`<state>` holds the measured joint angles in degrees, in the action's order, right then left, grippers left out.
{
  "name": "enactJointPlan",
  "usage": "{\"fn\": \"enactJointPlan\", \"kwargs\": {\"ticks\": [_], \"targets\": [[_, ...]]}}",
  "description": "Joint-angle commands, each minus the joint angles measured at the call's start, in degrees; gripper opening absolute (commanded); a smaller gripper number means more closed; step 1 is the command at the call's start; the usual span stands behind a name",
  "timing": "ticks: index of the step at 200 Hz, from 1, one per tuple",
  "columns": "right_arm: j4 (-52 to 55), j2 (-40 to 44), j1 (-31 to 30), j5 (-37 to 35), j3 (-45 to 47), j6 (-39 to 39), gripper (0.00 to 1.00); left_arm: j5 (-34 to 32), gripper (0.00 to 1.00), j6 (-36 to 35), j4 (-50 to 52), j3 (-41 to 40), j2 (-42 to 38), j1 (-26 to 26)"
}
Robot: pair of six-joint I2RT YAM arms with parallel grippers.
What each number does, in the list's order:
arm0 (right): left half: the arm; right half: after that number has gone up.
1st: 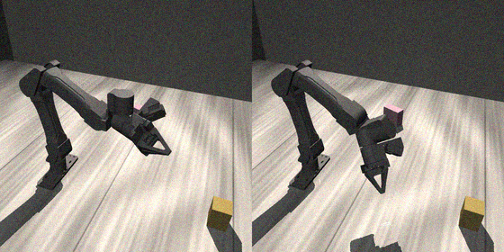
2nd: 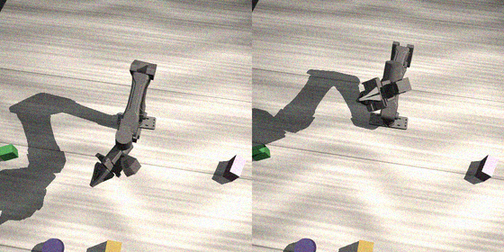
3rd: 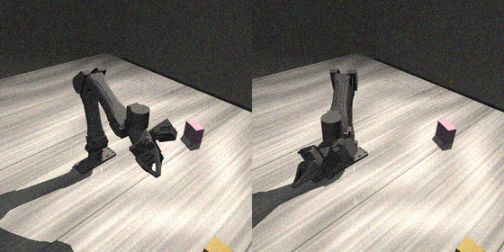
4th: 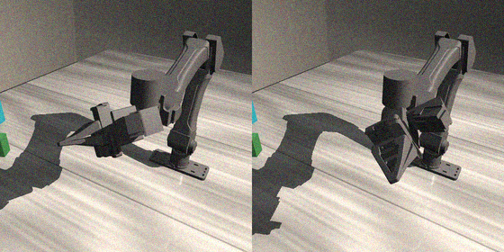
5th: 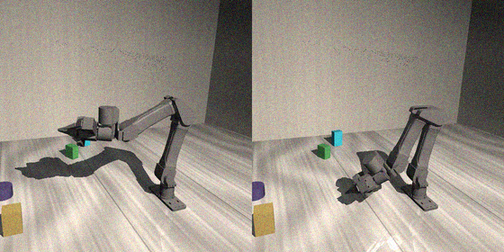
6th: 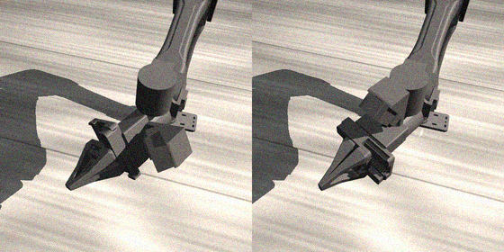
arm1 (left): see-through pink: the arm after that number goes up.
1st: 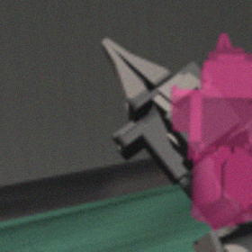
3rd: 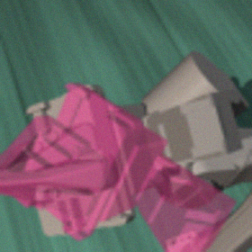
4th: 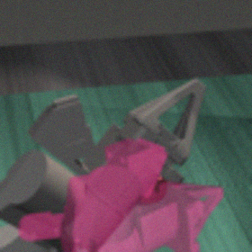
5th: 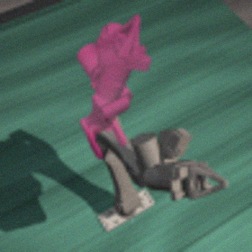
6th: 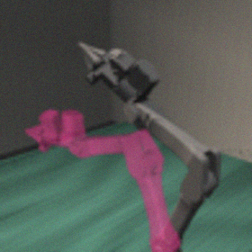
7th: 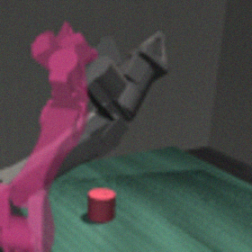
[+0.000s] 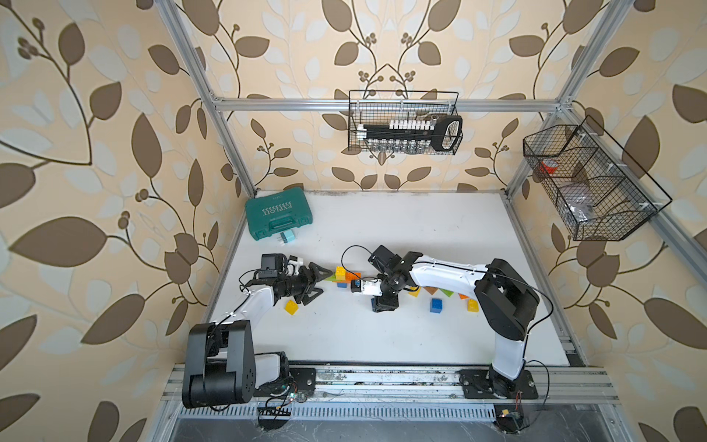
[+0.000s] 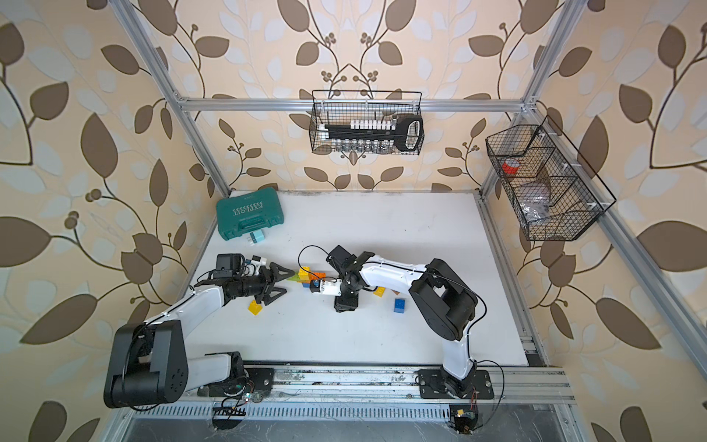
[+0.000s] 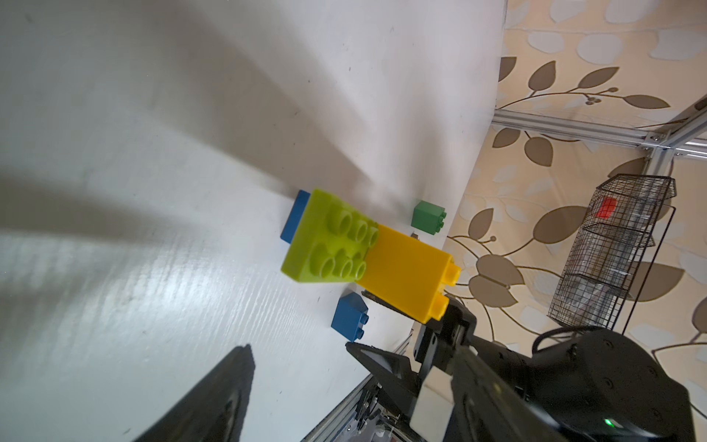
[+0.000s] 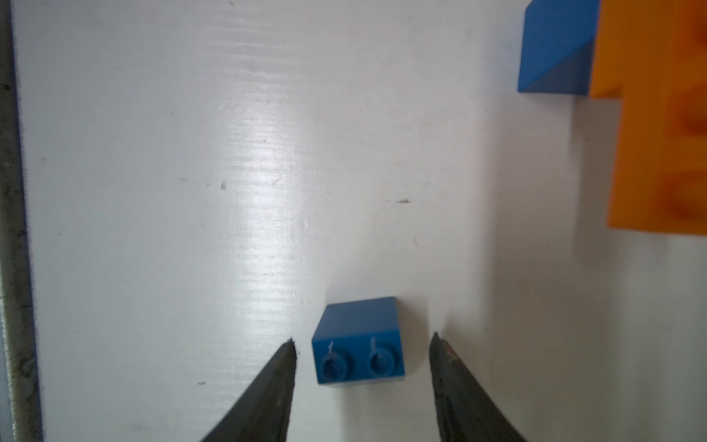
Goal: Assemble a fork with lego
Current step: Pick up the lego brick from the center of the board.
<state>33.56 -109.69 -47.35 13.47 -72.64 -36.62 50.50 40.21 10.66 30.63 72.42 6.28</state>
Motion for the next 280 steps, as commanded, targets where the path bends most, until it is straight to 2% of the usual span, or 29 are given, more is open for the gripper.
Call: {"fn": "enactJointPlan", "kwargs": {"ticks": [1, 26, 59, 76, 114, 154, 225, 280], "targets": [[-0.8, -1.3, -0.2, -0.4, 0.6, 0.1, 0.54, 0.3, 0.83, 0.3, -1.1, 0.1, -0.4, -0.6], [-0.1, -2.0, -0.3, 0.1, 0.2, 0.6, 0.49, 0.5, 0.83, 0.1, -1.0, 0.3, -0.4, -0.5], [2.0, -2.5, -0.4, 1.0, -1.0, 1.3, 0.34, 1.2, 0.84, 0.3, -2.1, 0.3, 0.6, -0.8], [3.1, -2.3, -0.4, 1.0, -1.6, 1.4, 0.31, 1.3, 0.86, 0.5, -2.8, 0.7, 1.3, -1.4], [3.1, 1.6, 0.3, 2.5, -1.8, 2.0, 0.30, 0.9, 0.91, 1.0, -4.9, 1.6, 2.2, -2.7], [3.6, 4.5, 2.1, 4.9, -3.2, 2.4, 0.30, 1.0, 0.91, 2.8, -8.6, 1.9, 3.9, -4.5], [5.0, 4.0, 3.2, 6.9, -7.3, 2.7, 0.30, 0.4, 0.85, 3.6, -13.1, 2.2, 7.4, -5.5], [7.0, 1.3, 3.5, 5.7, -13.1, 1.9, 0.30, 0.0, 0.75, 3.8, -15.2, 0.5, 9.0, -6.1]]}}
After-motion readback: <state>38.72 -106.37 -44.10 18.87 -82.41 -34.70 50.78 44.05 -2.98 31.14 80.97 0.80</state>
